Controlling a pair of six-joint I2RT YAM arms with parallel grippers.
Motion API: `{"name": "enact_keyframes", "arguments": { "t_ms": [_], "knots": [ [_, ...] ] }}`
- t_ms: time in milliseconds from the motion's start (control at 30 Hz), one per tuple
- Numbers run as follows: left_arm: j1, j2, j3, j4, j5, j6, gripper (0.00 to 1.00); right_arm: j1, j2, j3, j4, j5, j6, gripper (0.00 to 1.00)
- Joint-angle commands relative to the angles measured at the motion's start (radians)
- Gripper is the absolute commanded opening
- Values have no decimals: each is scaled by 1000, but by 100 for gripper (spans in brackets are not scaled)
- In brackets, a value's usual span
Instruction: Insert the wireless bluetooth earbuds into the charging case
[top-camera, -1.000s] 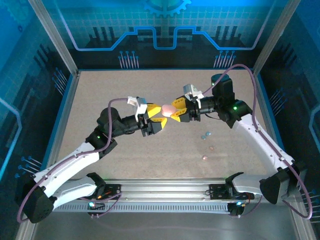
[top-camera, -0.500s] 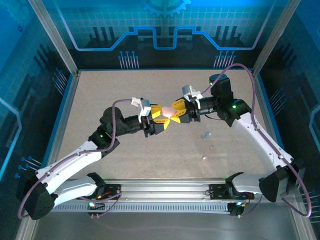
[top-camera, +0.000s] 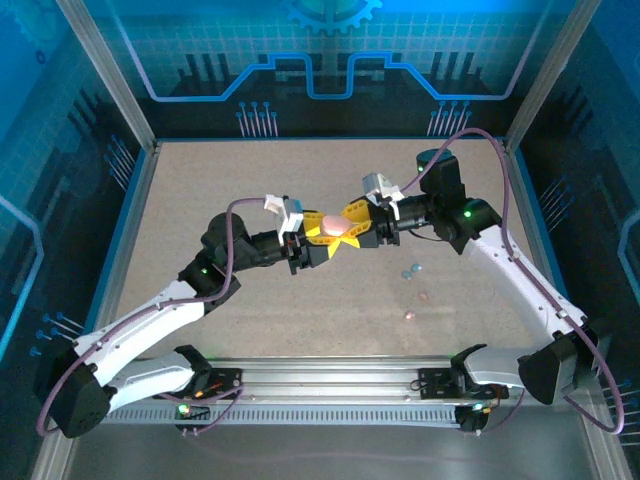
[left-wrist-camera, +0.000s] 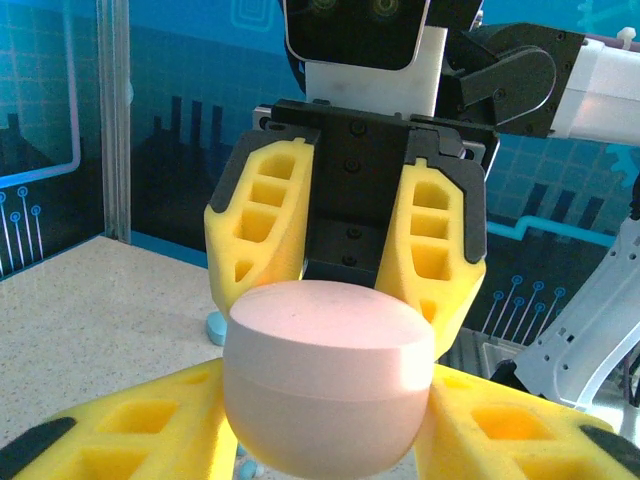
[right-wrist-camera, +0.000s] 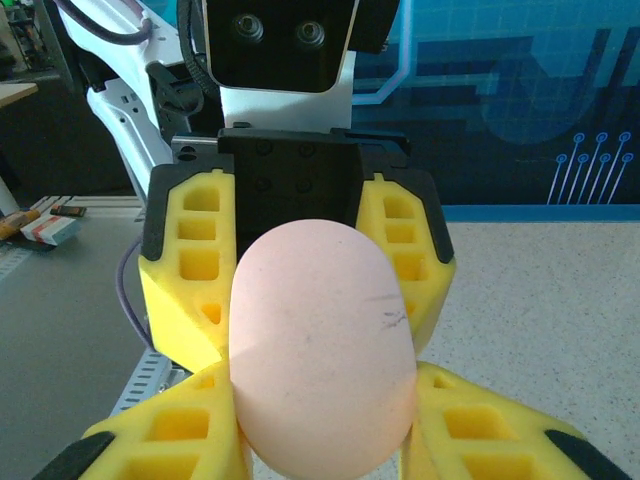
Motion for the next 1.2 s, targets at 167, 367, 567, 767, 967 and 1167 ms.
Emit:
{"name": "enact_keyframes", "arguments": {
  "t_ms": [167,367,567,767,967,1167],
  "knots": [
    [-8,7,46,-5,13,7,35,28,-13,15,-77,49,-85,34],
    [-7,1,34,-41,8,33,28,-7,-6,39,-55,-8,3,47],
    [-7,1,12,-43,15,41,27,-39,15,75,-72,-5,70,52],
    [-7,11,9,-5,35,19,28,-35,11,56,-37,107,103,52],
    [-8,17,-3,17,47,2,28,-34,-22,9,82,229,177,51],
    [-8,17,-8,28,50,-8,28,-33,-41,-5,106,267,184,51]
  ]
}}
